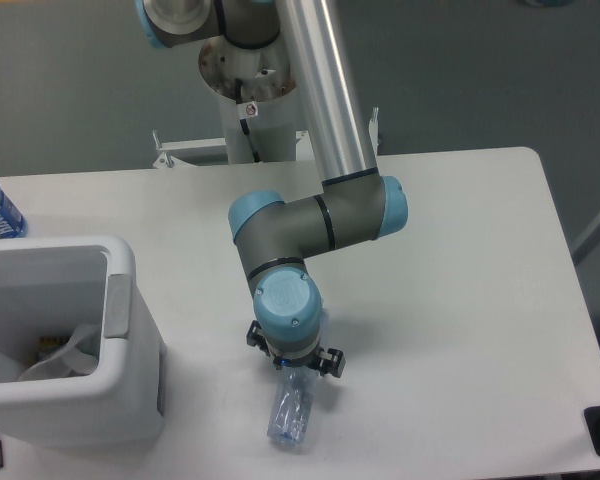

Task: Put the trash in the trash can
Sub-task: 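Close the gripper on the bottle's cap end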

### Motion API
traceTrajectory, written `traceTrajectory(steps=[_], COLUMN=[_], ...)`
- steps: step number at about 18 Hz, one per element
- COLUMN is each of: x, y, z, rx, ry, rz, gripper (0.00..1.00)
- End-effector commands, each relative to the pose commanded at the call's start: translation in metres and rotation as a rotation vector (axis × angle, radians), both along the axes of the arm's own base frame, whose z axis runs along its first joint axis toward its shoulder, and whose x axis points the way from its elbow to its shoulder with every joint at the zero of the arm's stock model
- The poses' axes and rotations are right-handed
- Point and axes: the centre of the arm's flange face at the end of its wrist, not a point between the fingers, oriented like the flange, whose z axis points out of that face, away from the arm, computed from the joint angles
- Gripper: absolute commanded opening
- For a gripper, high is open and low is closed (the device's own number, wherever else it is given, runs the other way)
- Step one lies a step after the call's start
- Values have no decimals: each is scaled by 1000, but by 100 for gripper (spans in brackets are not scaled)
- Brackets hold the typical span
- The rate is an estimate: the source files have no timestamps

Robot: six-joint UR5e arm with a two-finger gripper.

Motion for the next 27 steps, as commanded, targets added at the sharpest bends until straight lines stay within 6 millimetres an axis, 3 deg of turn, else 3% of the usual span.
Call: traceTrajectory(steps=[12,15,27], x=[0,0,-1], y=[0,1,2], z=[1,1,14], rx=[1,2,66], ry=[5,7,56], rz=[11,15,15], gripper=[65,55,51])
